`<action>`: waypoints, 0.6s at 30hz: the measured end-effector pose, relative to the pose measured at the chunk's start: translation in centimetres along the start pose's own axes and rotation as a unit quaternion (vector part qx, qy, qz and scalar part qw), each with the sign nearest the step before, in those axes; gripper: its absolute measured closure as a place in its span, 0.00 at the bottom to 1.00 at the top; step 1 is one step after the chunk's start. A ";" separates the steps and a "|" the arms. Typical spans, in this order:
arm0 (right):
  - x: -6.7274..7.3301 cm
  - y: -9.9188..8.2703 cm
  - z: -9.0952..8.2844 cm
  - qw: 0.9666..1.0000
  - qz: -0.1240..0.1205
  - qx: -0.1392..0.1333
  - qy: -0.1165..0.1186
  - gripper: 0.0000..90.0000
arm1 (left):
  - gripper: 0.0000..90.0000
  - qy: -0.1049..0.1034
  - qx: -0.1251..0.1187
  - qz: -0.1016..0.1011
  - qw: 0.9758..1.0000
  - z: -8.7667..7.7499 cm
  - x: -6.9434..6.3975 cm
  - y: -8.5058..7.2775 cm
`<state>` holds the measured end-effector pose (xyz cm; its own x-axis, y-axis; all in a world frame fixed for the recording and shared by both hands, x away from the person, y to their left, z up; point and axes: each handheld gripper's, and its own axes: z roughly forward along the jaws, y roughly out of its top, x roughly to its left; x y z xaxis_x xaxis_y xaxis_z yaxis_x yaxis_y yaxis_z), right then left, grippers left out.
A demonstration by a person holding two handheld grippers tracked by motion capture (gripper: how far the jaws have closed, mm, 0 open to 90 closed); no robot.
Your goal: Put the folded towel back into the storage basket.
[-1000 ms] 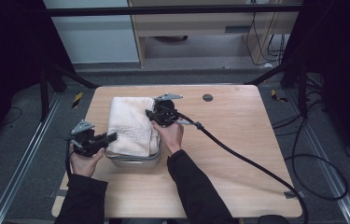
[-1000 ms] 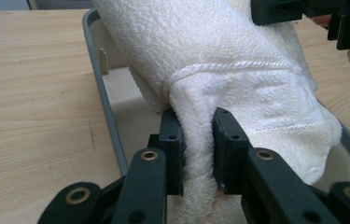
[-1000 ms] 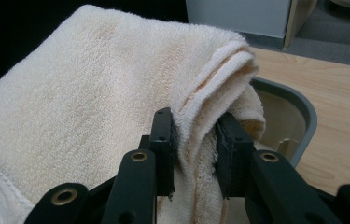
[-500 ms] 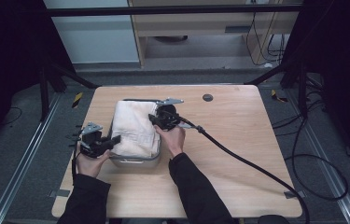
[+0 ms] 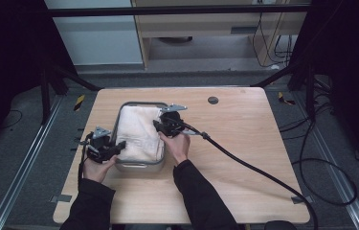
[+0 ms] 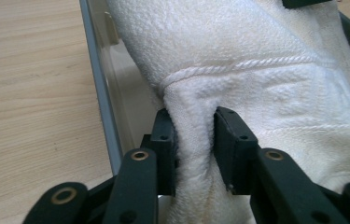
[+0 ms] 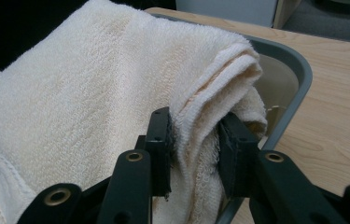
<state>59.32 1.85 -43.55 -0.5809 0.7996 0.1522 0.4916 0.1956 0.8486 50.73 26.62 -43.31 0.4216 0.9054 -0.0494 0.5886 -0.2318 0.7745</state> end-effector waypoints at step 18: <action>-0.2 0.8 -1.2 0.999 -0.045 0.001 -0.004 0.57 | 0.60 -0.001 -0.048 -0.005 0.999 -2.5 -0.7 1.2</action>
<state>59.03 1.09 -42.32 -0.6175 0.7833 0.0723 0.4392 0.2670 0.8578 49.42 26.58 -40.74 0.4180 0.9066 -0.0588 0.5239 -0.1876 0.8309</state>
